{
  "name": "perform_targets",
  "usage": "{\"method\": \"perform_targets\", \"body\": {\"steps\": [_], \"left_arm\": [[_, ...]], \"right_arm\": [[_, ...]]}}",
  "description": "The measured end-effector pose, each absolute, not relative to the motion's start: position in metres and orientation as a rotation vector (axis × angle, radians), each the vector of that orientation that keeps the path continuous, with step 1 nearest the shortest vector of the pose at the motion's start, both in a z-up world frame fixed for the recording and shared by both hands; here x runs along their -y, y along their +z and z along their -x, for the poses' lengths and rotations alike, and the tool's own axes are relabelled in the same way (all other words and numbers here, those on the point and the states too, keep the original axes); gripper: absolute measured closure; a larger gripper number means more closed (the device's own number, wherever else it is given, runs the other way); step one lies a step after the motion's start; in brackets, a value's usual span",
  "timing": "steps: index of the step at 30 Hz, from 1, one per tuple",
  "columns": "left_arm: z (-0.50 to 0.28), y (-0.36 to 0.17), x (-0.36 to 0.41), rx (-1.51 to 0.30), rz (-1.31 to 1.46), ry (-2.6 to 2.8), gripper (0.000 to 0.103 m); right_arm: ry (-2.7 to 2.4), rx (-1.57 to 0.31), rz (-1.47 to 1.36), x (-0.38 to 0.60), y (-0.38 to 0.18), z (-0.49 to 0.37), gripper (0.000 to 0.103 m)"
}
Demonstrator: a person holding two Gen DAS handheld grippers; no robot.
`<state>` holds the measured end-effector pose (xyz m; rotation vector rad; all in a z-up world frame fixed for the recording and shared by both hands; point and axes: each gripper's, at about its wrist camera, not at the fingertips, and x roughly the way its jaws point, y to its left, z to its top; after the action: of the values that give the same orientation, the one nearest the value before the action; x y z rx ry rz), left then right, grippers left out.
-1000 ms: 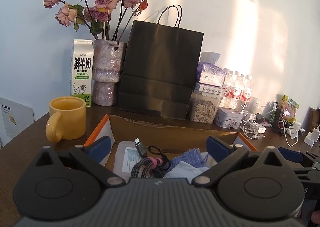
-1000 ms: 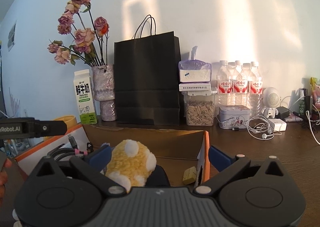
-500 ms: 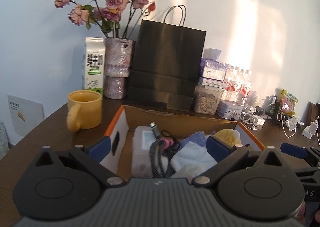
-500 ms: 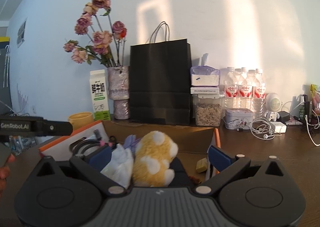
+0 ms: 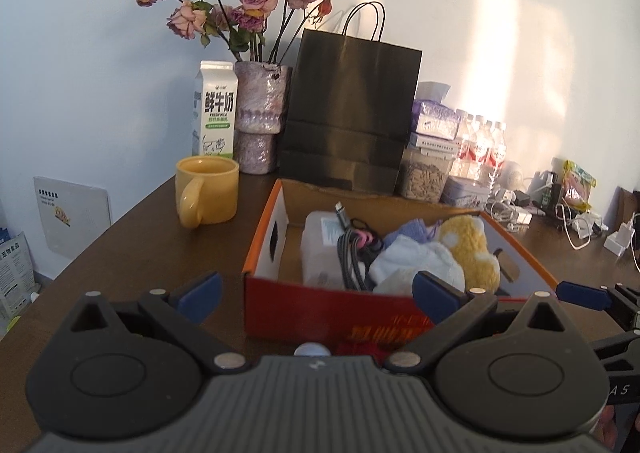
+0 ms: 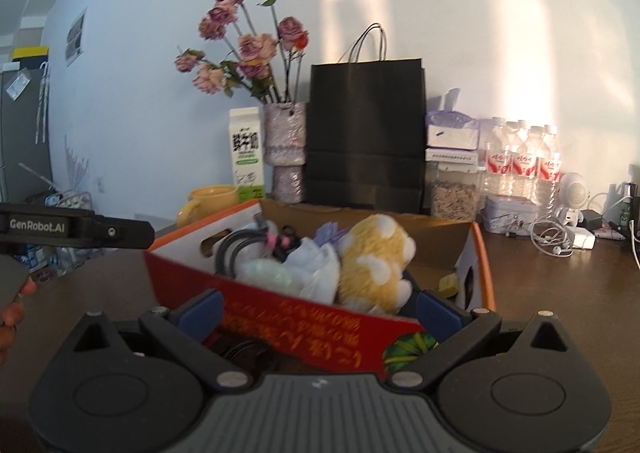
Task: Organize objects
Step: 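Withdraw both tools from the red box, then grasp the black cable coil with the right tool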
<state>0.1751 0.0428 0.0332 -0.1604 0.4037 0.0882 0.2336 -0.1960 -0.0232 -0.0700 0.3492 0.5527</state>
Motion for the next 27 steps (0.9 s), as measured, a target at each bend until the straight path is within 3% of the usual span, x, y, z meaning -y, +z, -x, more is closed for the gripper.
{"method": "perform_targets", "body": {"steps": [27], "left_arm": [[-0.144, 0.002, -0.071, -0.513, 0.155, 0.128, 0.0]], "right_arm": [[0.577, -0.498, 0.108, 0.177, -0.048, -0.225, 0.0]]}}
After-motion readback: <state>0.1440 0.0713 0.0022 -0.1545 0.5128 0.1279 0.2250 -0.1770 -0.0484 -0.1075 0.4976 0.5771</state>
